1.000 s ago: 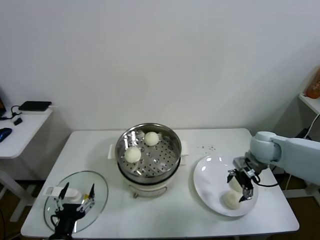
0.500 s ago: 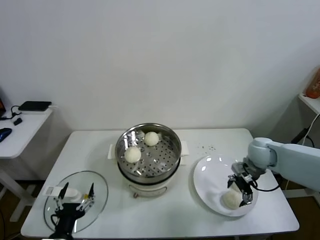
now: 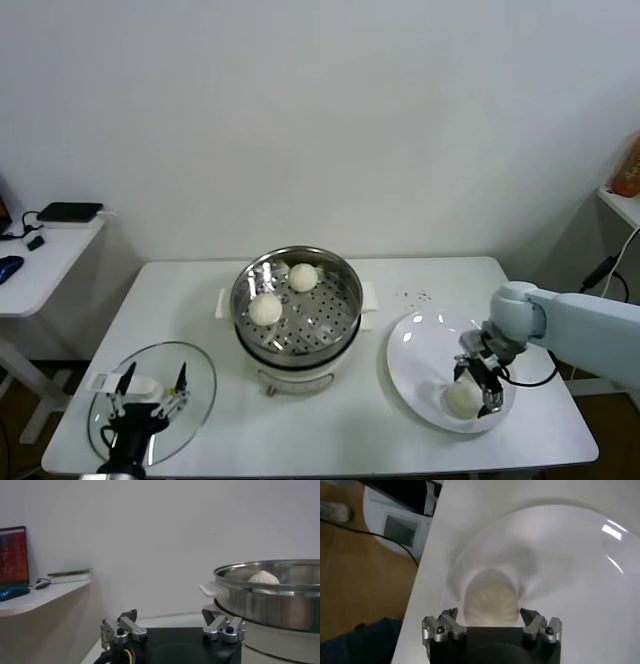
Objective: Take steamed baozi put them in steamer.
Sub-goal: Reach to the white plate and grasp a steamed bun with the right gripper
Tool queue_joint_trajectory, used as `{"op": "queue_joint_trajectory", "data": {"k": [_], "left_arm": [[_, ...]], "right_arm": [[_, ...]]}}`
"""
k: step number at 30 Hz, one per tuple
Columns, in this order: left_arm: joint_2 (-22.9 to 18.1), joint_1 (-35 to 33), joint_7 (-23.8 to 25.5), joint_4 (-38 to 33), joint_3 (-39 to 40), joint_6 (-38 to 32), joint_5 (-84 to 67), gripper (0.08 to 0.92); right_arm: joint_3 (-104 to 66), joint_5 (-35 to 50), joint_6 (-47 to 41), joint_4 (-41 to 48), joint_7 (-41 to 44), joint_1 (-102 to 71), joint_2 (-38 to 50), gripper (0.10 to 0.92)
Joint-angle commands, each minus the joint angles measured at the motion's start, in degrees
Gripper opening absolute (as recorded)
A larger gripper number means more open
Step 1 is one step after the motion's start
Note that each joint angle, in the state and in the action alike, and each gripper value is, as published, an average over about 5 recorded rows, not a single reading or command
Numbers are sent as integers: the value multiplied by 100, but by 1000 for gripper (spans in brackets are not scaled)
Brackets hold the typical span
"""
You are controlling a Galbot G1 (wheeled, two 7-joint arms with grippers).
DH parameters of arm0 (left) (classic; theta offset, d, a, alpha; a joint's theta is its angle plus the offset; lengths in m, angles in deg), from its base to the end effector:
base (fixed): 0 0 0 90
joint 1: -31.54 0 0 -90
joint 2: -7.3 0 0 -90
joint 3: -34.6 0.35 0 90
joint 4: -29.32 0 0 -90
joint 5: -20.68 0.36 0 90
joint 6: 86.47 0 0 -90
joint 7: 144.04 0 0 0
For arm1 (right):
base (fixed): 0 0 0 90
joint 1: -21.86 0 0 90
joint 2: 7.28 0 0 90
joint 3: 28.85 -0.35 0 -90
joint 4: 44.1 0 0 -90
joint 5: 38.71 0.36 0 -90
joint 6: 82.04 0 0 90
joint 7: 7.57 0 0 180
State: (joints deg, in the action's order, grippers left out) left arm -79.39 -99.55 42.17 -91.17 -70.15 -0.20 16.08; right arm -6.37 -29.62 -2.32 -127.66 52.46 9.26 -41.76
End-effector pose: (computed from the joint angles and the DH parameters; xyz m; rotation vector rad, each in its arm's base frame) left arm 0.1193 0.0885 -0.3196 0.1060 -3.0239 -0.1778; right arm 0.4518 -0.1347 -0.2411 1.5074 -1.0531 1.2797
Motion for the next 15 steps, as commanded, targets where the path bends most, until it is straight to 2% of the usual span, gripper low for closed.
{"op": "queue_joint_trajectory", "data": {"k": [1,10,15], "left_arm": [[11,33,2,12,-4,18,-15,823],[1,27,0,21,2,18,-8,823],[-5,24,1,12,17,22,-5,823]], "right_arm": [[-106,-54,7,78,0,-152,-38,823],[-226,-90,15,121,12,-268,-46,814],[-275,-89,23,127,20,-295,-46,730]]}}
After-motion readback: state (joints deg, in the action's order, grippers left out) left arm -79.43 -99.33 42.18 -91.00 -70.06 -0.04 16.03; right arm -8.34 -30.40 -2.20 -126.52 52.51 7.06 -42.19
